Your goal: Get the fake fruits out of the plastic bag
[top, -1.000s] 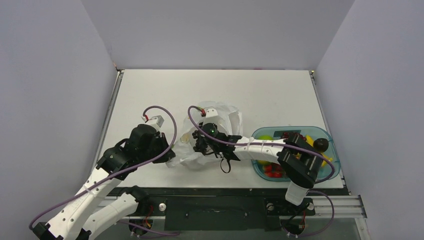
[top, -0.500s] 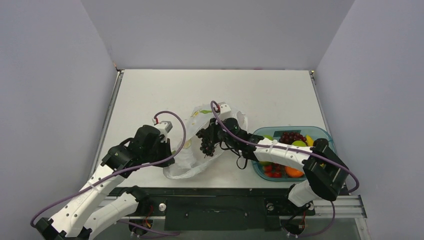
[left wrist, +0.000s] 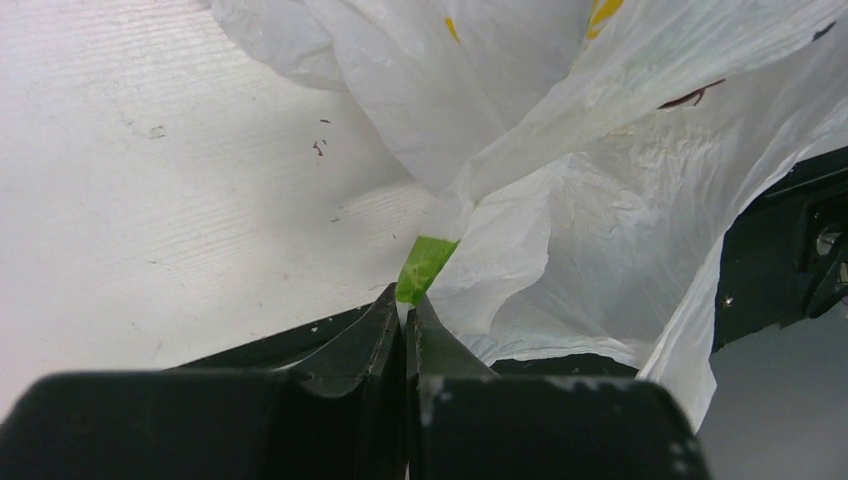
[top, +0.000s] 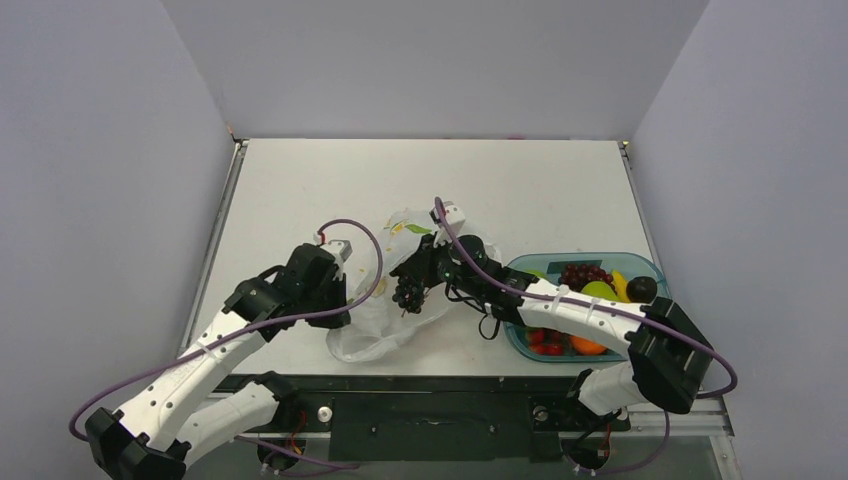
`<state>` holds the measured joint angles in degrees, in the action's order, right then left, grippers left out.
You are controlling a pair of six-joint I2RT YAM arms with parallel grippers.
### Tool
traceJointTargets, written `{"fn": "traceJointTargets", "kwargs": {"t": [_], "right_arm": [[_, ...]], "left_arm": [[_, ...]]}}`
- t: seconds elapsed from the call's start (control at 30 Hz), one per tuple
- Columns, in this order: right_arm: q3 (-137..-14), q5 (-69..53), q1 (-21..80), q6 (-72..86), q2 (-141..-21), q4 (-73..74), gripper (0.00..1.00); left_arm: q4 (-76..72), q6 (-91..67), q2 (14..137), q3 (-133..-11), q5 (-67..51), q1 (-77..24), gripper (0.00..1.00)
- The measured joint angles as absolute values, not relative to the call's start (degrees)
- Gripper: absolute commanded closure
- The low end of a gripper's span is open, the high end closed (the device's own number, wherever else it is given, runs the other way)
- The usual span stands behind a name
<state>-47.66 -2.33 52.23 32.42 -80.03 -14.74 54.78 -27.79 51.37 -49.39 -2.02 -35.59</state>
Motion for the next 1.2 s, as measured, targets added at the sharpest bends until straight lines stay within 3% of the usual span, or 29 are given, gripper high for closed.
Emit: {"fn": "traceJointTargets", "kwargs": {"t": [0.33, 0.57, 1.2], "right_arm": [[-52.29, -0.27, 52.60, 30.55, -74.50, 0.89, 1.00], [-52.40, 1.78, 52.60, 30.94, -63.35, 5.52, 1.00], [-58.72, 11.42, 52.60, 27.81, -50.43, 21.61, 1.00]], "left_arm": [[54.65, -29.10, 48.62, -49.30, 3.46, -35.59, 1.00], [54.65, -29.76, 45.87, -49.30, 5.50, -35.62, 1.00], [54.68, -31.07, 48.49, -49.25, 7.94, -35.70, 1.00]]}}
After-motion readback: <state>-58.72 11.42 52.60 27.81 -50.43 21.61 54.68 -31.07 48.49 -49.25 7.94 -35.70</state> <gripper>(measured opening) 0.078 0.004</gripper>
